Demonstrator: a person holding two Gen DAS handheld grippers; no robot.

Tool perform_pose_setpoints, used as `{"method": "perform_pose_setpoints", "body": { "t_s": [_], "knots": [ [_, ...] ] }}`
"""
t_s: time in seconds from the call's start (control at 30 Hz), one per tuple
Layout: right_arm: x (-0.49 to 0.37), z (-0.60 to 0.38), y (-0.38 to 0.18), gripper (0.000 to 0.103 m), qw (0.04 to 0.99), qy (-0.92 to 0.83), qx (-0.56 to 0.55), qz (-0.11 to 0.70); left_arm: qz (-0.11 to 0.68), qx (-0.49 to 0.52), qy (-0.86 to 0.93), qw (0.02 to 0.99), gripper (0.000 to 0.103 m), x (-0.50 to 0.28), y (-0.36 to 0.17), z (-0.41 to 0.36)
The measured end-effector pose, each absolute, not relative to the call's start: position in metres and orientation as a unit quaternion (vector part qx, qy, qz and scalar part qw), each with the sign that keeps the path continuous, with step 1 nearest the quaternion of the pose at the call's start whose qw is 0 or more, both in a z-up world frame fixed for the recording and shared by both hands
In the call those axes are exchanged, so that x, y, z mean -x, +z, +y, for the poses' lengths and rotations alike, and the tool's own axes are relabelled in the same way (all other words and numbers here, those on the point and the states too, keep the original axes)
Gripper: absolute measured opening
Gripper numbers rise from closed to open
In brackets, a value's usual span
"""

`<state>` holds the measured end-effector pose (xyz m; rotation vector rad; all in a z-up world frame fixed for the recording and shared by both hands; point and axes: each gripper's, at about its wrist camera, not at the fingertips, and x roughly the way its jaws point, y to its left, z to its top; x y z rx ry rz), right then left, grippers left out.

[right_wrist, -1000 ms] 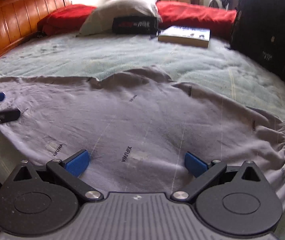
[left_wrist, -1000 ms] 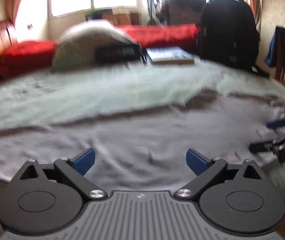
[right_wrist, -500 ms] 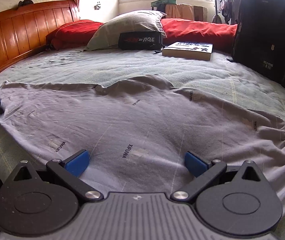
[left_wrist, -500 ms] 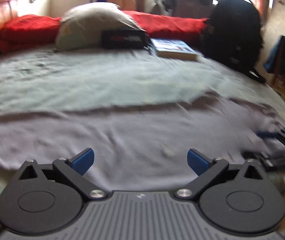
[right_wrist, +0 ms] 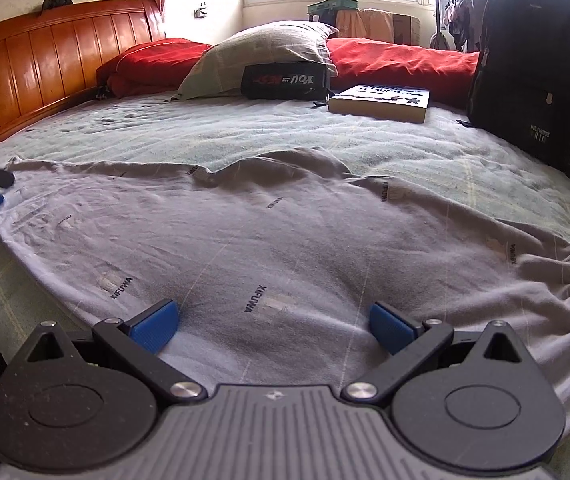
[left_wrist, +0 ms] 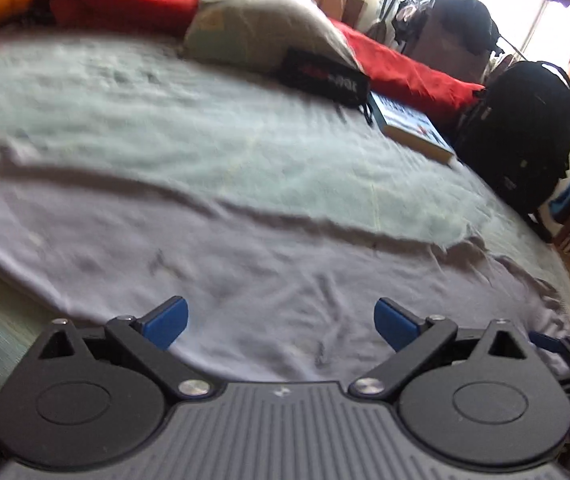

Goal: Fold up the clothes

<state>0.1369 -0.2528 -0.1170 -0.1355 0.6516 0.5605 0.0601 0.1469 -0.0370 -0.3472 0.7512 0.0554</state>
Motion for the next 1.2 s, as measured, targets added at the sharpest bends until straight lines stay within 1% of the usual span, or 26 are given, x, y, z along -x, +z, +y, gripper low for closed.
{"method": "perform_pose_setpoints", "body": {
  "t_s": [0.13,0.23,0.27,0.3,0.43,0.53,0.6,0.73,0.8,0.93,1.1,1.2],
  "knots": [
    [-0.135,-0.263,-0.102,0.103,0.905,0.286,0.041,0.312,0.379,0.099,0.038,0.919,0.099,-0.077,-0.028,0.109],
    [-0.132,-0.293,-0.081,0.103,0.912,0.308,0.002,0.270,0.378,0.017,0.028,0.925,0.099,-0.088,-0.029,0.060],
    [-0.133,-0.304,-0.082,0.103,0.914,0.303,-0.010,0.271,0.374,-0.001,0.019,0.927,0.099,-0.090,-0.030,0.046],
    [-0.135,-0.314,-0.086,0.103,0.914,0.295,-0.021,0.277,0.370,-0.010,0.011,0.929,0.099,-0.090,-0.032,0.033],
    [-0.144,-0.358,-0.103,0.103,0.914,0.264,-0.067,0.300,0.358,0.008,-0.004,0.934,0.099,-0.092,-0.045,0.002],
    [-0.151,-0.391,-0.115,0.103,0.912,0.240,-0.101,0.317,0.377,0.008,-0.003,0.926,0.099,-0.089,-0.064,-0.012],
    [-0.141,-0.403,-0.117,0.103,0.914,0.242,-0.109,0.307,0.380,-0.002,0.003,0.925,0.100,-0.086,-0.070,-0.015],
    [-0.131,-0.397,-0.102,0.103,0.921,0.218,-0.084,0.311,0.369,-0.003,0.010,0.929,0.100,-0.079,-0.068,-0.016],
    [-0.129,-0.384,-0.091,0.103,0.928,0.210,-0.054,0.301,0.366,-0.006,0.011,0.931,0.100,-0.077,-0.068,-0.017],
    [-0.138,-0.347,-0.081,0.103,0.926,0.241,-0.012,0.290,0.366,-0.014,0.004,0.930,0.100,-0.074,-0.070,-0.021],
    [-0.157,-0.317,-0.102,0.103,0.913,0.226,0.012,0.340,0.364,-0.008,0.000,0.931,0.101,-0.072,-0.072,-0.020],
    [-0.149,-0.314,-0.115,0.103,0.920,0.217,0.025,0.326,0.361,0.003,-0.002,0.932,0.101,-0.070,-0.072,-0.015]
  ]
}}
